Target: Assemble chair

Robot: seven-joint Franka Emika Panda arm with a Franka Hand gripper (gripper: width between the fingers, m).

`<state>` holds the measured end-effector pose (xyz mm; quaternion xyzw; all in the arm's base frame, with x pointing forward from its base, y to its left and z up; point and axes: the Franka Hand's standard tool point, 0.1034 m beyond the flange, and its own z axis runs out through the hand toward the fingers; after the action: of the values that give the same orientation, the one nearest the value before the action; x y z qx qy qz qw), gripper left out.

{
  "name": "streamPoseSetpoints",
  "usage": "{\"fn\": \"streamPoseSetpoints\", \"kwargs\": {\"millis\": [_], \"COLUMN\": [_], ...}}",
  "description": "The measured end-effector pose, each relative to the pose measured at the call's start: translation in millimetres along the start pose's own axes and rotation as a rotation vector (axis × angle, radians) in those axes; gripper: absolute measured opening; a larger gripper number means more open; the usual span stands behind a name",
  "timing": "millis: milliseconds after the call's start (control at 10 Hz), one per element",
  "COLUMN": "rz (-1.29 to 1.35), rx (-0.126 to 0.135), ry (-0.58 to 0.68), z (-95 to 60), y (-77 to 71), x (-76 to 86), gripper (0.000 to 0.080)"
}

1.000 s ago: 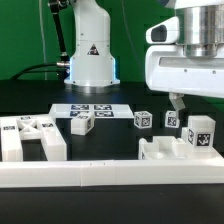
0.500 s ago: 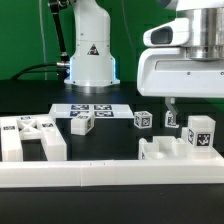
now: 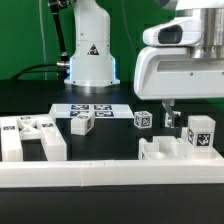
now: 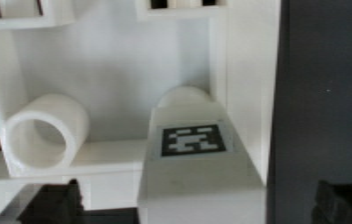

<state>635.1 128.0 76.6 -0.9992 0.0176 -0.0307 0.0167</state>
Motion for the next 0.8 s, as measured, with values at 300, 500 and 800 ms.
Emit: {"fn": "streamPoseSetpoints", "kwargs": {"millis": [300,500,800], "rz": [0.002,0.039,0.284], "rx": [0.000,-0.001,-0.015], "ry": [0.000,0.000,-0.008], "z": [-0.1,0.0,-0.6], "y": [0.7,1.4,11.0], "x": [0.2,0.2,-1.4], "gripper": [0.0285,0.0288,0.0288]}}
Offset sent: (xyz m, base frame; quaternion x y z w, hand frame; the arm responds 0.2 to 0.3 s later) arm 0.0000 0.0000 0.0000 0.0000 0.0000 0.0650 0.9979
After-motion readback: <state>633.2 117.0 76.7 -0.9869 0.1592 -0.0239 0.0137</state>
